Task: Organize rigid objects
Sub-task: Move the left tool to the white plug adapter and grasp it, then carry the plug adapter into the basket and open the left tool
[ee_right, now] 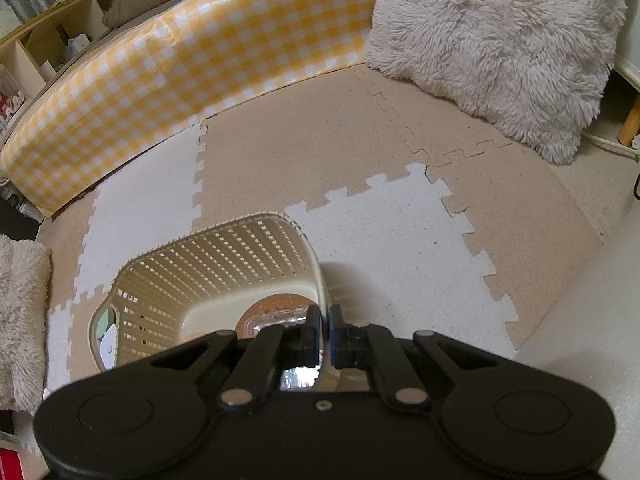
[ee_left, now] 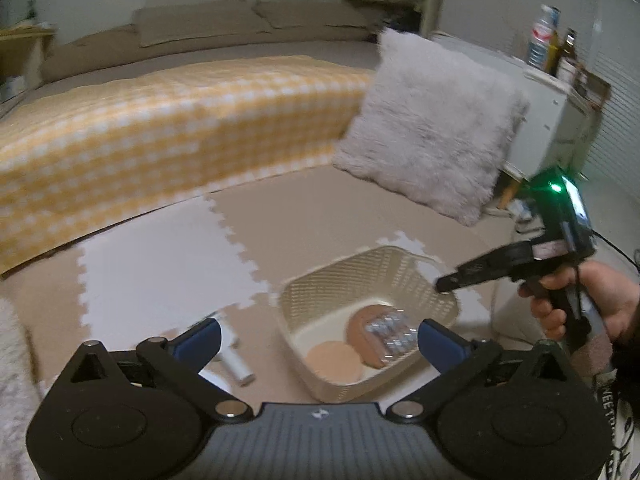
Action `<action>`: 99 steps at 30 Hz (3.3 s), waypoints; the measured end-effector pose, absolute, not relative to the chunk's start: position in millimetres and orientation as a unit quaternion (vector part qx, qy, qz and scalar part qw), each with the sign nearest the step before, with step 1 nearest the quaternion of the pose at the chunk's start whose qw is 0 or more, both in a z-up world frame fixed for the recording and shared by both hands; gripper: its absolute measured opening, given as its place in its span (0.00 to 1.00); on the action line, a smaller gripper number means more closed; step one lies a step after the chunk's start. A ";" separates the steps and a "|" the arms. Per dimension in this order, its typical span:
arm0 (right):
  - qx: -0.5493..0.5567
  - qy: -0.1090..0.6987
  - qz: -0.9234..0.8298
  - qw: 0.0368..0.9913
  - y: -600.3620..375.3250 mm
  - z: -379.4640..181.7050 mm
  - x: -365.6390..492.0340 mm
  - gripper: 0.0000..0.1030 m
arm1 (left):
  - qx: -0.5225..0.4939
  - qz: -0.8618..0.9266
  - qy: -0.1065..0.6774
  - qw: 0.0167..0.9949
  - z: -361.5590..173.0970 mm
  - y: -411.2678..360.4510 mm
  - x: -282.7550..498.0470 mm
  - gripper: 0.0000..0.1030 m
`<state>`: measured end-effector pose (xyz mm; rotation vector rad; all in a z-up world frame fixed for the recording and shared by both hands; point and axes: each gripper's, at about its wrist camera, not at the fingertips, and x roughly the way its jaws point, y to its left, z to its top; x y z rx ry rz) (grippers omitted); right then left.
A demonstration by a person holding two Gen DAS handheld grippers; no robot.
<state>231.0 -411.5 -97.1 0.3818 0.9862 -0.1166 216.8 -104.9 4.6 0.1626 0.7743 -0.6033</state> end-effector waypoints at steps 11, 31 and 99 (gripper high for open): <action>0.177 0.474 -0.056 0.861 -409.5 -97.6 231.9 0.05 | -0.050 -0.143 0.492 0.857 -66.2 -50.0 224.8 1.00; 0.177 0.475 -0.059 0.860 -410.1 -98.2 231.0 0.06 | -0.180 -0.003 0.558 0.810 -164.1 -45.8 224.4 0.75; 0.157 0.474 -0.054 0.865 -405.2 -96.1 231.8 0.04 | -0.060 -0.191 0.504 0.840 -105.8 -198.2 261.5 0.62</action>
